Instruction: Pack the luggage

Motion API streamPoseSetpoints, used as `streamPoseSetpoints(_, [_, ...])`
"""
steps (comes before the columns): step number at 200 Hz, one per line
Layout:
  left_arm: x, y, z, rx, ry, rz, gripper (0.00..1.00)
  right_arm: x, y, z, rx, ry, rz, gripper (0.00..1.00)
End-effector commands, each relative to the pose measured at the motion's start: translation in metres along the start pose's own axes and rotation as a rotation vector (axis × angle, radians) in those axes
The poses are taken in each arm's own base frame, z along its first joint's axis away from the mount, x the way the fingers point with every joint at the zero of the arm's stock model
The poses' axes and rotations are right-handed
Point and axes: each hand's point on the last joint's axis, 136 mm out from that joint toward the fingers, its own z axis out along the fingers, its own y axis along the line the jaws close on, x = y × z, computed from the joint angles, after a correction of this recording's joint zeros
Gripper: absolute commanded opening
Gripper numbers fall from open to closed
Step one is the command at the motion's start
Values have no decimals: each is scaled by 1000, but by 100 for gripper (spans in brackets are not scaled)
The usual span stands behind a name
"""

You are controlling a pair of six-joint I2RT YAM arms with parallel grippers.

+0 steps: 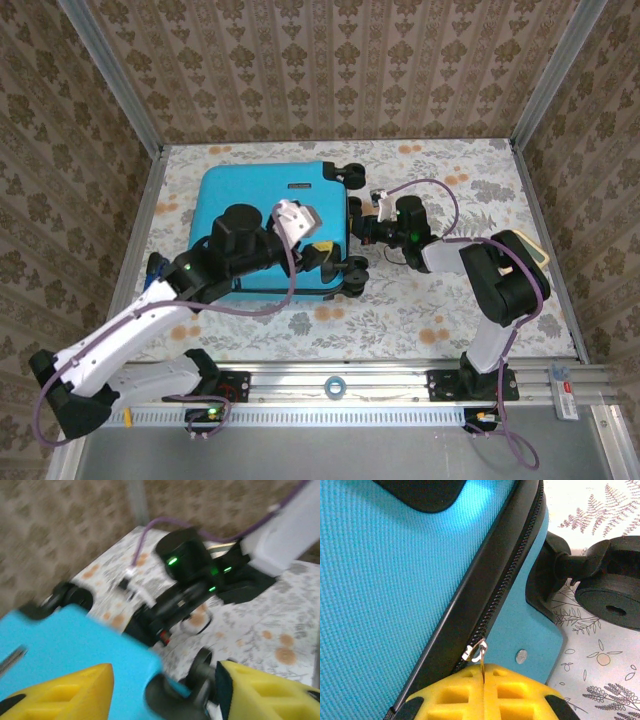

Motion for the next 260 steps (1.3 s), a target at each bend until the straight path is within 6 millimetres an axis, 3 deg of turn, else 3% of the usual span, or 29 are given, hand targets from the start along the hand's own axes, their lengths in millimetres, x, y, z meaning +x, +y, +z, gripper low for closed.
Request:
streamPoseSetpoints(1, [43,47,-30,-306,115,-295,49,-25,-17,-2,78,-68,-32,0])
streamPoseSetpoints(26, [89,52,-60,-423,177,-585,37,-26,-14,-2,72,-55,-49,0])
streamPoseSetpoints(60, [146,42,-71,-441,251,-757,28,-26,-19,-3,96,-54,-66,0])
streamPoseSetpoints(113, [163,41,-73,-393,305,-839,22,-29,-15,-6,100,-59,-77,0])
streamPoseSetpoints(151, [184,62,-72,-476,401,-896,17,-27,-13,-12,101,-67,-76,0])
streamPoseSetpoints(191, [175,107,-57,-545,312,-832,18,-22,-6,-19,104,-73,-89,0])
streamPoseSetpoints(229, [165,180,-56,-659,184,-780,21,-10,4,-17,114,-73,-111,0])
streamPoseSetpoints(260, [163,238,-29,-638,128,-770,20,0,21,-9,135,-81,-185,0])
